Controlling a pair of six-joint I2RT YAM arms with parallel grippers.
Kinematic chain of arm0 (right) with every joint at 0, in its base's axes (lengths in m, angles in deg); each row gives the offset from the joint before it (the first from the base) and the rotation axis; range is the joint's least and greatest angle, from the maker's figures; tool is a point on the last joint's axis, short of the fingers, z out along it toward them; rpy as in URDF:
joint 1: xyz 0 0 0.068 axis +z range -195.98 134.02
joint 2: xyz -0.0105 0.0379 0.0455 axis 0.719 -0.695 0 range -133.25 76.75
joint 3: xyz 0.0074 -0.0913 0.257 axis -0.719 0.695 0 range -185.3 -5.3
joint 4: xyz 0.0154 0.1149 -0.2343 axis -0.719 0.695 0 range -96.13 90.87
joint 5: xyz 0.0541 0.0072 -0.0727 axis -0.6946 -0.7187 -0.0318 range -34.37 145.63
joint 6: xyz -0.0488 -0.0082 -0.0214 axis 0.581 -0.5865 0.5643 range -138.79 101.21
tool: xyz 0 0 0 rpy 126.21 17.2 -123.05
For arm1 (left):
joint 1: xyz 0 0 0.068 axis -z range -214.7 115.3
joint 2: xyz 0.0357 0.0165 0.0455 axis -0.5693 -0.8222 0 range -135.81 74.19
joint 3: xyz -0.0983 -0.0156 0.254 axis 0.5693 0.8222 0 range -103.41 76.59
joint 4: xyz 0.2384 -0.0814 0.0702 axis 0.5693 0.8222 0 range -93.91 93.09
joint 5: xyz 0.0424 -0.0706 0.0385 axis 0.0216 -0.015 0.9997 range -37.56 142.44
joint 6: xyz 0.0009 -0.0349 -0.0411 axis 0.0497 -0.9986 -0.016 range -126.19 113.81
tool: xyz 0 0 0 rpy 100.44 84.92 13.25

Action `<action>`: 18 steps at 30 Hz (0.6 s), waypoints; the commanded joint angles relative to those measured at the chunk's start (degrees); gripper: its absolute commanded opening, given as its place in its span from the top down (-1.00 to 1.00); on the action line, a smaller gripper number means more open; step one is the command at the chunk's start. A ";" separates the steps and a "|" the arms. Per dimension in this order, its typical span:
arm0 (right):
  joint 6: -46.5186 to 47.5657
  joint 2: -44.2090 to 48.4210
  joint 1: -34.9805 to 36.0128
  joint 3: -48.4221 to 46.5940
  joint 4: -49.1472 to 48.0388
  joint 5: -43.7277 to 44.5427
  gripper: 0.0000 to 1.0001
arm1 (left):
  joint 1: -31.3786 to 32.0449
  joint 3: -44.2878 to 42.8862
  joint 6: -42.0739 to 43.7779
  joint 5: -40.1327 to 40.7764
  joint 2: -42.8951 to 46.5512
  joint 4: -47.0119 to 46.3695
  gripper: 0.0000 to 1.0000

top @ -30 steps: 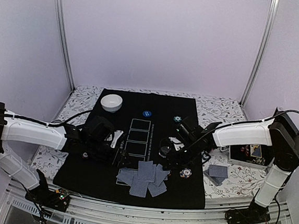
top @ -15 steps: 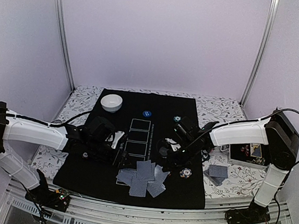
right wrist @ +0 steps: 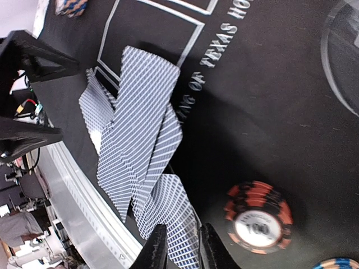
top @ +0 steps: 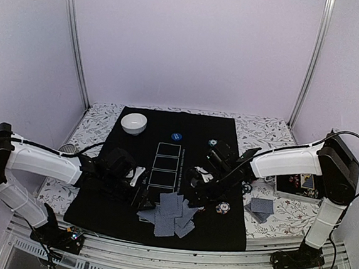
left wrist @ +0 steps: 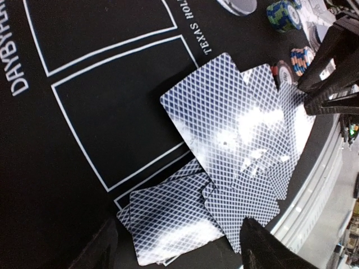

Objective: Distribute texas hold em gaming equipment
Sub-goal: Adjust the face-down deck piles on the poker table mat.

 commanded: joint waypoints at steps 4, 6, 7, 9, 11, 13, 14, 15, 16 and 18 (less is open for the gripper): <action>-1.85 -1.26 2.00 -0.26 -4.51 -2.17 0.50 | 0.27 1.80 -1.27 -5.63 -4.05 -5.26 -0.37; -2.27 -1.50 2.43 -0.53 -5.38 -2.66 0.47 | 0.43 1.63 -1.52 -7.69 -5.28 -6.45 -0.30; -2.71 -1.66 2.66 -0.67 -6.08 -3.02 0.45 | 0.57 1.55 -1.62 -8.33 -5.54 -7.37 -0.26; -3.55 -2.54 3.35 -0.97 -7.45 -4.16 0.43 | 1.09 1.46 -1.71 -9.14 -5.40 -8.59 -0.21; -4.15 -3.80 4.23 -1.76 -7.97 -4.41 0.38 | 1.41 1.57 -1.75 -9.37 -4.89 -9.58 -0.21; -4.18 -5.01 4.94 -2.68 -8.00 -4.41 0.35 | 1.48 1.85 -1.83 -9.26 -4.80 -10.02 -0.21; -4.32 -5.38 5.02 -3.10 -8.06 -4.45 0.35 | 1.51 2.00 -1.97 -9.25 -4.94 -10.17 -0.20; -4.40 -5.69 5.16 -3.45 -8.14 -4.54 0.35 | 1.50 2.12 -2.03 -9.40 -5.18 -10.45 -0.19; -4.39 -5.89 5.21 -3.62 -8.21 -4.73 0.35 | 1.53 2.29 -2.18 -9.74 -5.39 -10.78 -0.17; -4.50 -5.92 5.36 -3.93 -8.62 -4.87 0.35 | 1.54 2.67 -2.76 -10.55 -5.48 -12.12 -0.14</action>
